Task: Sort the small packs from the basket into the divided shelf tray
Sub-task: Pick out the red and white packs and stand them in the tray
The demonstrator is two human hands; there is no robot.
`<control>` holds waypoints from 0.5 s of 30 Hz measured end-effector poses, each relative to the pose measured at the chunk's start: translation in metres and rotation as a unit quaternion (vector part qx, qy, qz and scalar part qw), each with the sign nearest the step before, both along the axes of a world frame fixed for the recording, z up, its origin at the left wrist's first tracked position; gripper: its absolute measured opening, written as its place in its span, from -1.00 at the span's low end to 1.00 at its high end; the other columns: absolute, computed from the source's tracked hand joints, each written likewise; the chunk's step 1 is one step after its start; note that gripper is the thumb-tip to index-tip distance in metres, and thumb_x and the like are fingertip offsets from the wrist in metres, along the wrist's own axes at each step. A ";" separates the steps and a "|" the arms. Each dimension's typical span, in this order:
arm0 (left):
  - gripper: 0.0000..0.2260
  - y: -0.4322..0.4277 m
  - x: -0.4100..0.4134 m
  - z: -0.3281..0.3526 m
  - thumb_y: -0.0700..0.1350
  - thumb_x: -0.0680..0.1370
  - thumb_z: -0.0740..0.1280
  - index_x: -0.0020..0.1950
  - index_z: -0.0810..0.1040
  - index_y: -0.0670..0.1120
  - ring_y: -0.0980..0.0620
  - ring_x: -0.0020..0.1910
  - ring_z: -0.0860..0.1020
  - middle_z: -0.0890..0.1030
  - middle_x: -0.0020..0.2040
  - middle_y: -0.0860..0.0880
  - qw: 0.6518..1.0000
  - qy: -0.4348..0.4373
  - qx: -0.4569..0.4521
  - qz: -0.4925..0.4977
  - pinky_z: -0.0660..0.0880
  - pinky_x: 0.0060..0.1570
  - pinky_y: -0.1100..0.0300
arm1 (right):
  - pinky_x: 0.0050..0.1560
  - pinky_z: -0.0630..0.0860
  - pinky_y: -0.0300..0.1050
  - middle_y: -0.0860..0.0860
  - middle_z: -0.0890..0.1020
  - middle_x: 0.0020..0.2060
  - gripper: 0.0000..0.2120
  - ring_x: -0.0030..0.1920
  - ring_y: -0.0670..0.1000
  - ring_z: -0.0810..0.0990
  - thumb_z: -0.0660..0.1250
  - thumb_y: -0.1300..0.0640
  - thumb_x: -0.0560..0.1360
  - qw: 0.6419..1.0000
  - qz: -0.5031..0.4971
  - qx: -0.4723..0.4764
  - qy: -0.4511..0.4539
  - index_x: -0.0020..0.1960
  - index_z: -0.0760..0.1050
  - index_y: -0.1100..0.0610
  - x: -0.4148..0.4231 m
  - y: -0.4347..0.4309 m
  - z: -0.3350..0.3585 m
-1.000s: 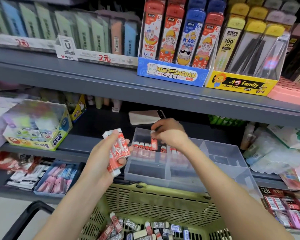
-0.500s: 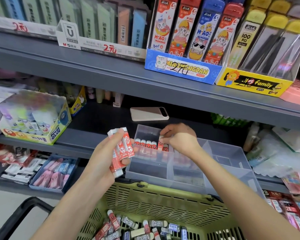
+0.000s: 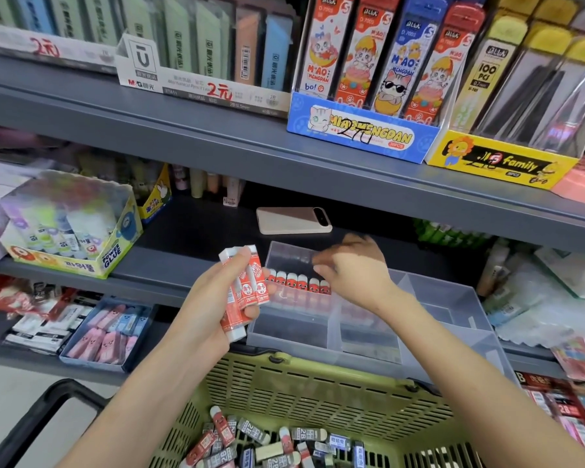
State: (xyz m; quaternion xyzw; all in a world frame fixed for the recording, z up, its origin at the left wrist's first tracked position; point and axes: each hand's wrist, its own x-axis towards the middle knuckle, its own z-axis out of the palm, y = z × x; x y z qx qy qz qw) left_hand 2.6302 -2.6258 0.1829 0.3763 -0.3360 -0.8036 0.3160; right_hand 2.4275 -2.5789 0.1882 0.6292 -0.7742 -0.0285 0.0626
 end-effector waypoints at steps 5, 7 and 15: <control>-0.60 0.002 0.001 0.000 0.07 0.36 0.40 0.06 0.58 -0.17 0.03 -0.34 0.62 0.67 -0.21 -0.15 0.997 0.019 -0.027 -0.063 0.37 -0.61 0.30 | -0.03 0.47 -0.20 -0.13 0.65 -0.15 -0.75 -0.17 -0.10 0.54 0.31 -0.02 0.51 0.878 0.026 -0.114 -0.464 0.14 0.59 0.00 0.041 0.011 0.023; -0.62 0.004 0.001 0.002 0.07 0.36 0.41 0.06 0.61 -0.14 0.02 -0.33 0.64 0.65 -0.23 -0.15 0.995 0.021 -0.043 -0.085 0.37 -0.60 0.31 | -0.16 0.44 -0.17 -0.10 0.59 -0.23 -0.76 -0.25 -0.08 0.44 0.36 0.03 0.49 0.864 0.052 -0.081 -0.493 0.14 0.58 0.03 0.053 0.012 0.028; -0.66 0.005 -0.001 0.007 0.01 0.37 0.40 0.02 0.52 -0.19 -0.16 -0.10 0.68 0.69 -0.12 -0.21 0.995 0.045 -0.035 -0.078 0.44 -0.58 0.26 | -0.31 0.50 -0.30 0.04 0.64 -0.29 -0.92 -0.33 -0.08 0.58 0.38 0.32 0.43 0.665 -0.049 -0.189 -0.721 -0.10 0.56 0.19 0.033 0.023 0.037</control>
